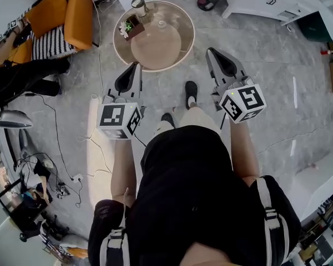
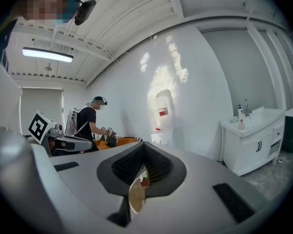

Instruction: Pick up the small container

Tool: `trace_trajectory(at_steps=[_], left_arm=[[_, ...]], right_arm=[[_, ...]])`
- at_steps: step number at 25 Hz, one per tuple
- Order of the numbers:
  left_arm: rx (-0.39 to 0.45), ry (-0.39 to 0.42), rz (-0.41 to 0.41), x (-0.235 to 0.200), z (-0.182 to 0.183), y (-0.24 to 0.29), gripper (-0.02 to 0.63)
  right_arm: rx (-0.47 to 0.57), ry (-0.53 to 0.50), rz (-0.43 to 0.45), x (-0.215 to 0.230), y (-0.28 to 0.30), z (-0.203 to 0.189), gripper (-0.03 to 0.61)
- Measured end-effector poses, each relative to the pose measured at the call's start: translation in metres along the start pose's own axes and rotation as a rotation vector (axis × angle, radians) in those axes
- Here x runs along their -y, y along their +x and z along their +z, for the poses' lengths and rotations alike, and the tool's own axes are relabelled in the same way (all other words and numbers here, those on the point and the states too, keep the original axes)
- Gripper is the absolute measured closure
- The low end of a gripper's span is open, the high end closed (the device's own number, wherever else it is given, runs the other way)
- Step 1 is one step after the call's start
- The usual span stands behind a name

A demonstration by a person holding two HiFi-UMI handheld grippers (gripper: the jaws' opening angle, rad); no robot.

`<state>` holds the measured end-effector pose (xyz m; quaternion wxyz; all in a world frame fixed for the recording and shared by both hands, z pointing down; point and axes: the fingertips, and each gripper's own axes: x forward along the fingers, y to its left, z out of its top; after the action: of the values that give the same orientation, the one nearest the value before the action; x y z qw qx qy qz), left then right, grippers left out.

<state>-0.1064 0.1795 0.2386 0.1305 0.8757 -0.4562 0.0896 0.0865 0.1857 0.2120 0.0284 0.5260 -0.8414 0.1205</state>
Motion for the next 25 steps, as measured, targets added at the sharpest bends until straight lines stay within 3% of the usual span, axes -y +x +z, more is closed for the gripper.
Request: trace_trajectory(at_steps=[7, 14, 19, 25], left_arm=[[0.016, 0.007, 0.083, 0.006, 0.036, 0.066, 0.595], [-0.005, -0.039, 0.150, 0.021, 0.033, 0.130, 0.594], [-0.033, -0.076, 0.186, 0.023, 0.023, 0.152, 0.594], [-0.082, -0.121, 0.222, 0.007, 0.001, 0.154, 0.594]], right_arm=[[-0.007, 0.003, 0.096, 0.064, 0.051, 0.024, 0.575], [-0.059, 0.002, 0.200, 0.119, 0.094, 0.023, 0.575], [-0.110, 0.013, 0.255, 0.134, 0.117, 0.009, 0.575], [-0.191, 0.034, 0.314, 0.122, 0.147, -0.019, 0.575]])
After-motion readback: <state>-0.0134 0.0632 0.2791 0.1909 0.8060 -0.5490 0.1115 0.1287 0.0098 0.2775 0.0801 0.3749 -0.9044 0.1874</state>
